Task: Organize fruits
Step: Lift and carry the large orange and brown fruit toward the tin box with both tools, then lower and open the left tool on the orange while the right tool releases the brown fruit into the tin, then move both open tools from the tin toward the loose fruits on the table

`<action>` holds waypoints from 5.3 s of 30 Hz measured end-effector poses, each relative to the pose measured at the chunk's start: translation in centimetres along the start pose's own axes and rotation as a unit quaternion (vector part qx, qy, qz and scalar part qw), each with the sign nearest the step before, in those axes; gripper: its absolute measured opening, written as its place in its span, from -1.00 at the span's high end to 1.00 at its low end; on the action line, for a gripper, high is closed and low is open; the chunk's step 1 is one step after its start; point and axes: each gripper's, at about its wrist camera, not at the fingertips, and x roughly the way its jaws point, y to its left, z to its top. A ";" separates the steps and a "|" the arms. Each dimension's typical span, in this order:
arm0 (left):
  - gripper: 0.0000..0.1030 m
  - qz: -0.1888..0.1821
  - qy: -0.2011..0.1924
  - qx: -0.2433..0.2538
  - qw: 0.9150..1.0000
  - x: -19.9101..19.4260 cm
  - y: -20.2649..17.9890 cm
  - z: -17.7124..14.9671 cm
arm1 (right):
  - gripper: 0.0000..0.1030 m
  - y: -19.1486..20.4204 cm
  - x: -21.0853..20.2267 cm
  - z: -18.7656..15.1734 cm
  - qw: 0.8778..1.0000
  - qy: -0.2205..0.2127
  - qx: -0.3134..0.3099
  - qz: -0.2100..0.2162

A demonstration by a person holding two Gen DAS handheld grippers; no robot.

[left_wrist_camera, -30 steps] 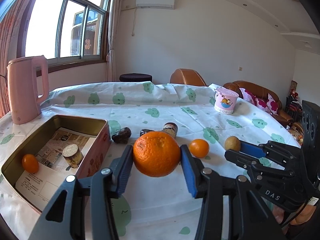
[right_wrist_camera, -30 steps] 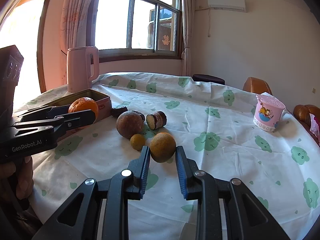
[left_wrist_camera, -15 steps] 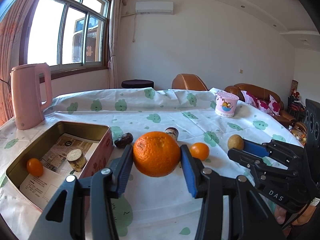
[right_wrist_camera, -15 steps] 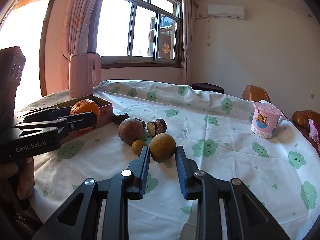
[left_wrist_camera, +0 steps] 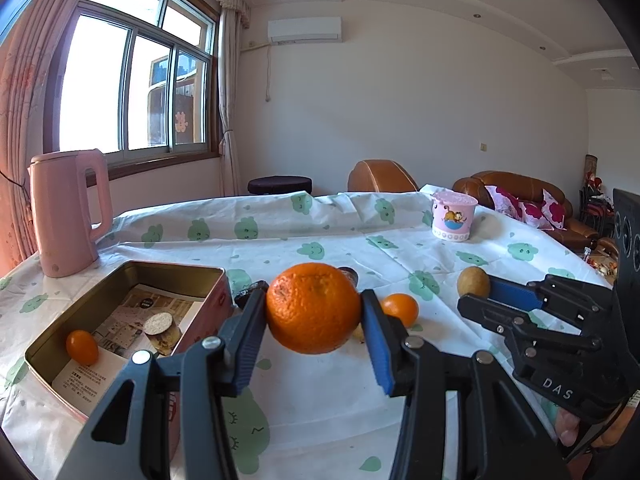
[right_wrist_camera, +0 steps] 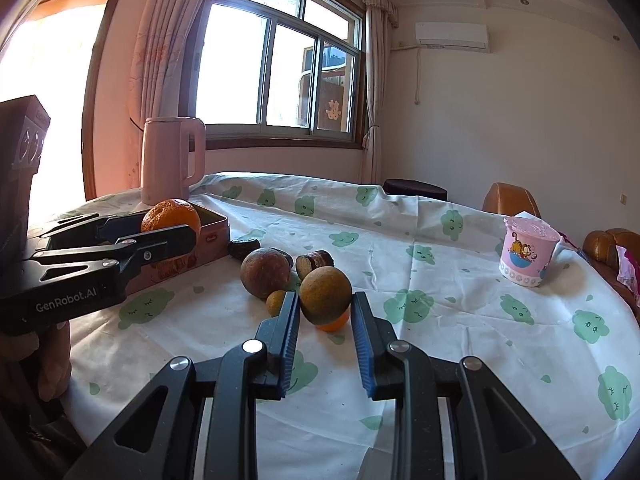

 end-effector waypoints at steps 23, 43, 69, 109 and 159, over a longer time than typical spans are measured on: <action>0.05 0.026 -0.023 0.031 0.999 -1.4 -0.8 0.1 | 0.46 -0.2 -0.7 0.1 1.000 -0.024 0.003 0.007; 0.05 0.046 0.010 -0.007 0.999 -1.5 3.0 0.3 | 0.45 2.8 0.7 2.7 0.999 -0.016 -0.018 0.035; 0.05 0.101 0.067 -0.046 0.992 0.8 12.0 1.6 | 0.45 10.7 7.0 10.0 0.991 -0.005 -0.076 0.109; 0.06 0.104 0.173 -0.050 0.978 6.6 16.7 0.8 | 0.45 14.2 17.7 8.8 0.985 0.114 -0.021 0.130; -0.75 0.141 0.155 -0.034 0.977 5.0 16.3 1.4 | -0.44 11.3 14.9 8.1 0.992 0.078 0.034 0.095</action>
